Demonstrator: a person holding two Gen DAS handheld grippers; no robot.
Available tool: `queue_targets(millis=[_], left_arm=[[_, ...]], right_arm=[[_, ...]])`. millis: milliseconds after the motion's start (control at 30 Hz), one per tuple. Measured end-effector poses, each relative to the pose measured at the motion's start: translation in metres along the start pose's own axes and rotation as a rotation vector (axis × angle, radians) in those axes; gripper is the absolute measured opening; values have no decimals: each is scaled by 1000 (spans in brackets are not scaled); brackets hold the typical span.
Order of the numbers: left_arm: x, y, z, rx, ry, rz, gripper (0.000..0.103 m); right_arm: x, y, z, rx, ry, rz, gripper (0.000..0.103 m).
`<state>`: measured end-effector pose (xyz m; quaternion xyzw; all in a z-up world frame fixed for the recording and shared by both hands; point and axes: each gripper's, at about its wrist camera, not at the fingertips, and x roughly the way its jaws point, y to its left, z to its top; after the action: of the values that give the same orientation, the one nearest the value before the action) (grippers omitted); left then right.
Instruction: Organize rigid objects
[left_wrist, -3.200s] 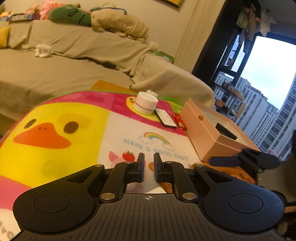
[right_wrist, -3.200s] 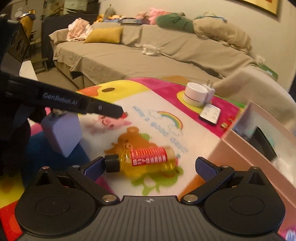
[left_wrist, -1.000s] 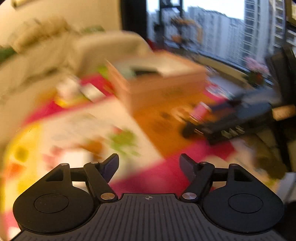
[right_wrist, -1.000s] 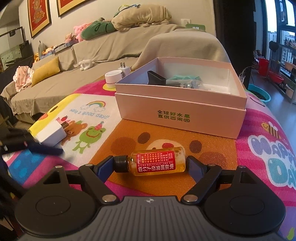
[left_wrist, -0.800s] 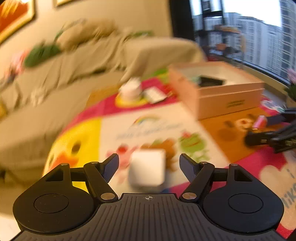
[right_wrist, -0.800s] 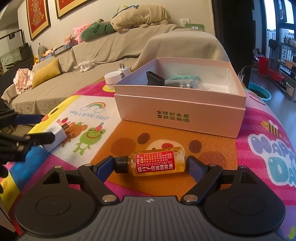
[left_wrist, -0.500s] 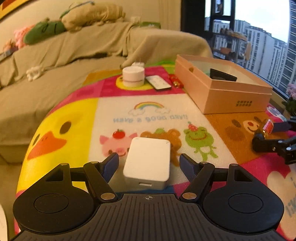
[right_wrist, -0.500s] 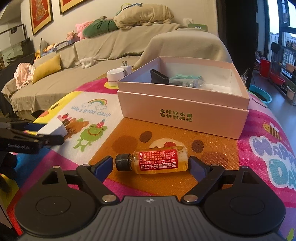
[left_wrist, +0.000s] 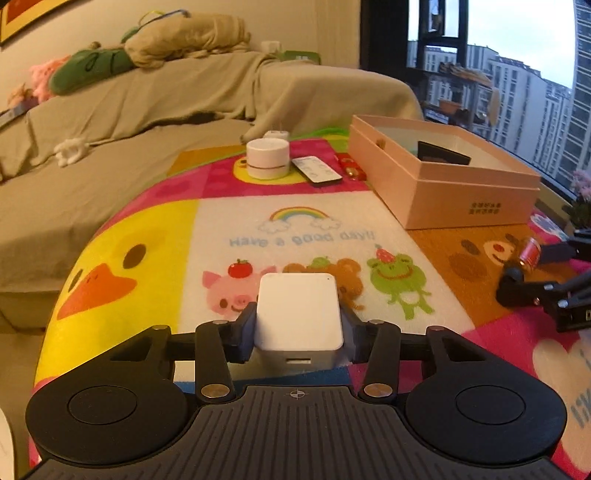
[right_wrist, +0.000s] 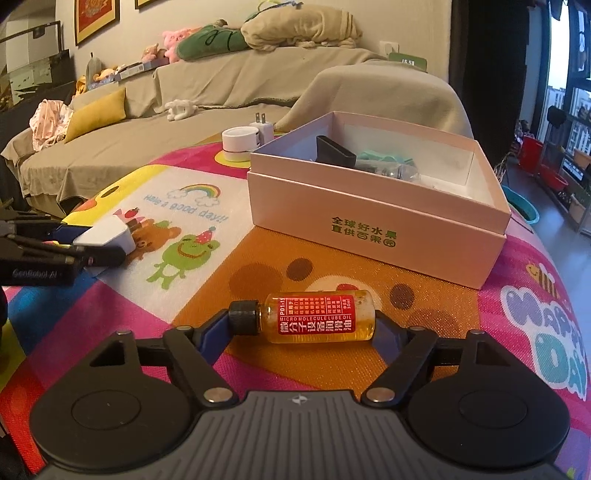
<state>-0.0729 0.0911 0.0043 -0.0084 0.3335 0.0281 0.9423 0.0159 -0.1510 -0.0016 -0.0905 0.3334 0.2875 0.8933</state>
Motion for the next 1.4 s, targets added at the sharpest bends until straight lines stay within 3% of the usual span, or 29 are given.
queue_targets(millis=[100,233,400,533,633,700,800,833,1033,1133,1300,1400], left_arm=[[-2,-1,-1,9,-8,-9,50],[-17,-2,13,-27,-46,-123,50],[-38,-33,94,52,-198,-226,49],[-20,-82,165,141,-264,-286,50],[15,-118,195,171,-238,-302,49],[47,-132,201,145,-161,-340,50],[91,-133,194,38,-39,-417,46],[97,-129,190,3,-35,-428,46],[77,-64,166,-190,-200,-406,46],[54,-32,136,-214,-254,-376,46],[53,0,92,-244,-166,-314,46],[58,27,78,-268,-129,-248,46]], right_arm=[[0,0,0,-1,3,3,79],[-15,-1,-1,-25,-14,-8,79],[-65,-24,14,12,-146,-10,79],[-98,-42,25,40,-263,-62,79],[-107,-47,19,32,-299,-121,79],[-108,-53,13,38,-286,-126,79],[-103,-60,3,41,-247,-126,79],[-101,-63,0,42,-235,-131,79],[-93,-85,13,97,-218,-135,79],[-81,-97,42,124,-226,-133,79],[-31,-111,123,135,-233,-128,79],[8,-117,169,153,-163,-155,81]])
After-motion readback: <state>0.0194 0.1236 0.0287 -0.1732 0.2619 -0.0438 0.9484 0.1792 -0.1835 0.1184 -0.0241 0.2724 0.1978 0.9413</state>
